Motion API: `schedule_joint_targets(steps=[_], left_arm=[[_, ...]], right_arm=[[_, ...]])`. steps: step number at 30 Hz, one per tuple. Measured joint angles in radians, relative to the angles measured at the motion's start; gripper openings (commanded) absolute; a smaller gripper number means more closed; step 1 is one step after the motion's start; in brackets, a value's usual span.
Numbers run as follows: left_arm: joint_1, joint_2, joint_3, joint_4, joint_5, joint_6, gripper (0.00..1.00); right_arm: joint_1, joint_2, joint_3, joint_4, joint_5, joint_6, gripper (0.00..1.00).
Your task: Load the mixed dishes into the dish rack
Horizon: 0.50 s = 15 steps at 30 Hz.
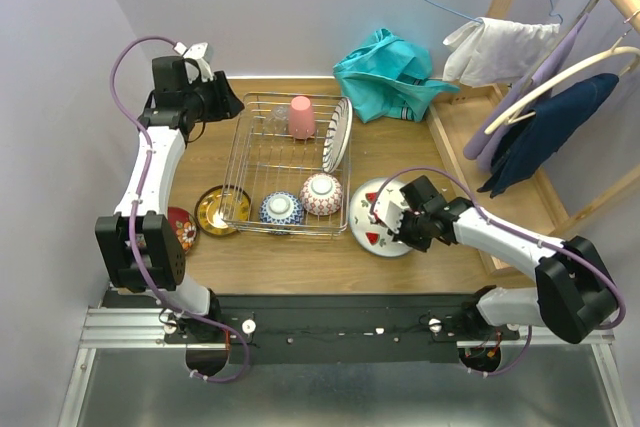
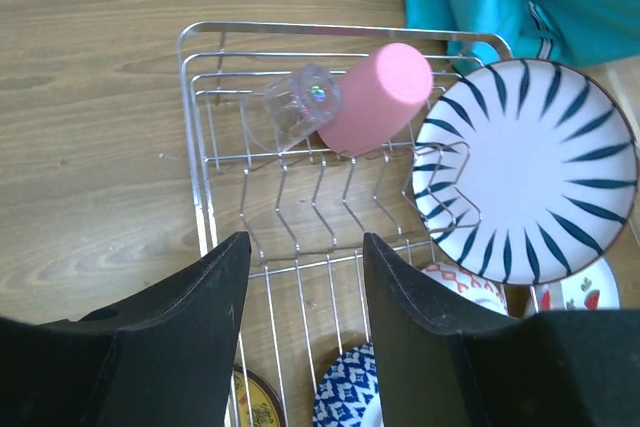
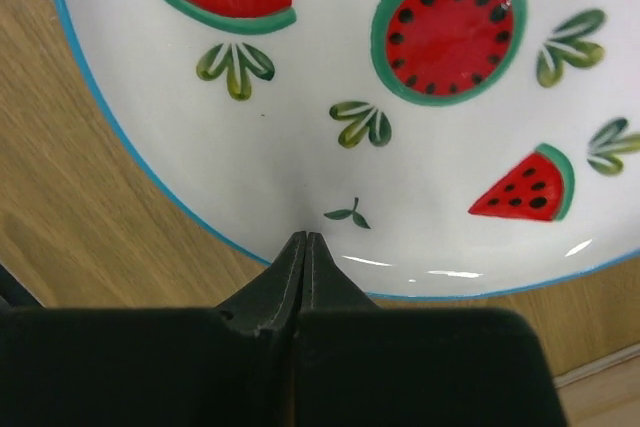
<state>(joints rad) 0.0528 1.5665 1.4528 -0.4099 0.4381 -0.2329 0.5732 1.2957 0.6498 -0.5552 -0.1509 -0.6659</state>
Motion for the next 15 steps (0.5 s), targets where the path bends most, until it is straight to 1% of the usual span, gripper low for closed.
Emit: schedule_joint_targets(steps=[6, 9, 10, 12, 13, 14, 15], left_arm=[[-0.038, -0.042, -0.021, -0.002, 0.029, 0.042, 0.57], [-0.049, -0.063, -0.047, -0.005, 0.05, 0.058, 0.57], [-0.061, -0.072, -0.059, -0.006, 0.056, 0.067, 0.57], [-0.071, -0.081, -0.072, -0.012, 0.083, 0.091, 0.57], [-0.087, -0.094, -0.085, -0.016, 0.106, 0.119, 0.57], [-0.099, -0.105, -0.097, -0.021, 0.124, 0.136, 0.57], [-0.119, -0.12, -0.112, -0.027, 0.143, 0.175, 0.57]], right_arm=[[0.0, -0.023, 0.034, -0.082, 0.009, -0.022, 0.09], [0.0, -0.032, 0.051, -0.12, 0.011, -0.007, 0.14], [0.0, -0.035, 0.055, -0.127, 0.013, -0.003, 0.25], [-0.007, -0.037, 0.077, -0.135, 0.028, 0.027, 0.41], [-0.015, -0.037, 0.09, -0.136, 0.032, 0.04, 0.52], [-0.029, -0.035, 0.106, -0.136, 0.034, 0.063, 0.56], [-0.049, -0.031, 0.131, -0.137, 0.035, 0.085, 0.63]])
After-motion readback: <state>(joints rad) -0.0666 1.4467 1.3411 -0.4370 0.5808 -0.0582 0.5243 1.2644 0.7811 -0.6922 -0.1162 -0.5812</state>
